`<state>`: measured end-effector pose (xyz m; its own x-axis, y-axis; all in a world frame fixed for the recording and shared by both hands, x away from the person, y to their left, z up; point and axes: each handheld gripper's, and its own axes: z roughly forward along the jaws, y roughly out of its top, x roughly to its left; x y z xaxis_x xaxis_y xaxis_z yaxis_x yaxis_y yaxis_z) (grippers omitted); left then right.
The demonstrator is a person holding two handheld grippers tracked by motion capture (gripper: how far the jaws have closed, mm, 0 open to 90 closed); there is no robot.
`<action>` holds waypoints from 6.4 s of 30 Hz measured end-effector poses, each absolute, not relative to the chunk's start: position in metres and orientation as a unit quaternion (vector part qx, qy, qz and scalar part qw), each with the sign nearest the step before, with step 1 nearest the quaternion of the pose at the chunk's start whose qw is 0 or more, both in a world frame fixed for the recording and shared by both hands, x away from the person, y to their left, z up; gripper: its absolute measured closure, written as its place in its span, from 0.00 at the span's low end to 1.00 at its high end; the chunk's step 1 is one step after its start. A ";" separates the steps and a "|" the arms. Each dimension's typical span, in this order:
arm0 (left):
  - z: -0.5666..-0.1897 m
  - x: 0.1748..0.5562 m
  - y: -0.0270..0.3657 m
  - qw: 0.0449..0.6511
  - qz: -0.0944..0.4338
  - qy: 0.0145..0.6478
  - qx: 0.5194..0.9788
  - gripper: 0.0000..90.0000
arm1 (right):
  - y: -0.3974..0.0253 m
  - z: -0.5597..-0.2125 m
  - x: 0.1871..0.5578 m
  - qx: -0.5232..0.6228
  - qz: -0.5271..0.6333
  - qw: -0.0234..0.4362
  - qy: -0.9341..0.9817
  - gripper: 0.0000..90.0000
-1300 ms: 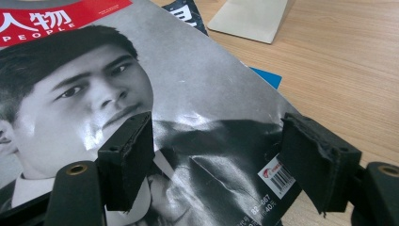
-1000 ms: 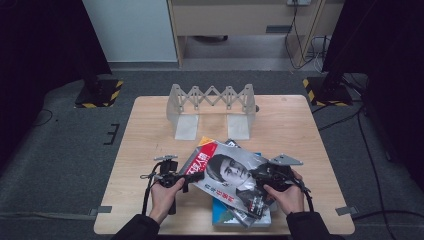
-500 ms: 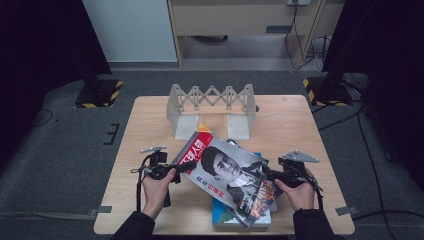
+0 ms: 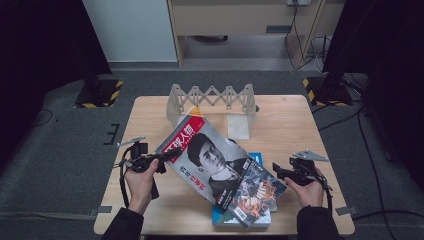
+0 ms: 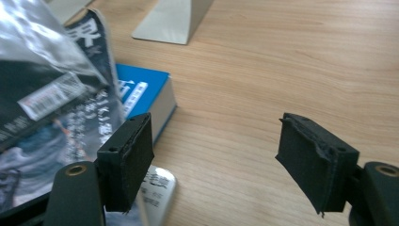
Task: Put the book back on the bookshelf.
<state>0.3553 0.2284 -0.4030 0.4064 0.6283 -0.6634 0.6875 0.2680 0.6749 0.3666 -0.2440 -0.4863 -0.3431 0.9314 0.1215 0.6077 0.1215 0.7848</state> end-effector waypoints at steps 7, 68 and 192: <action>-0.381 0.360 0.229 0.592 -0.002 0.529 0.608 0.96 | -0.256 -0.494 0.369 0.544 0.377 0.207 0.720 0.29; -0.266 0.413 0.275 0.563 0.267 0.537 0.569 0.96 | -0.279 -0.539 0.379 0.537 0.315 0.222 0.751 0.04; -0.340 0.475 0.235 0.436 0.245 0.563 0.658 0.78 | -0.279 -0.540 0.380 0.534 0.315 0.223 0.752 0.03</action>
<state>0.4754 0.2353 -0.3398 0.2458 0.9545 -0.1687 0.5261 0.0148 0.8503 0.3796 -0.2788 -0.5395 -0.3302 0.9439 0.0013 0.6635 0.2311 0.7115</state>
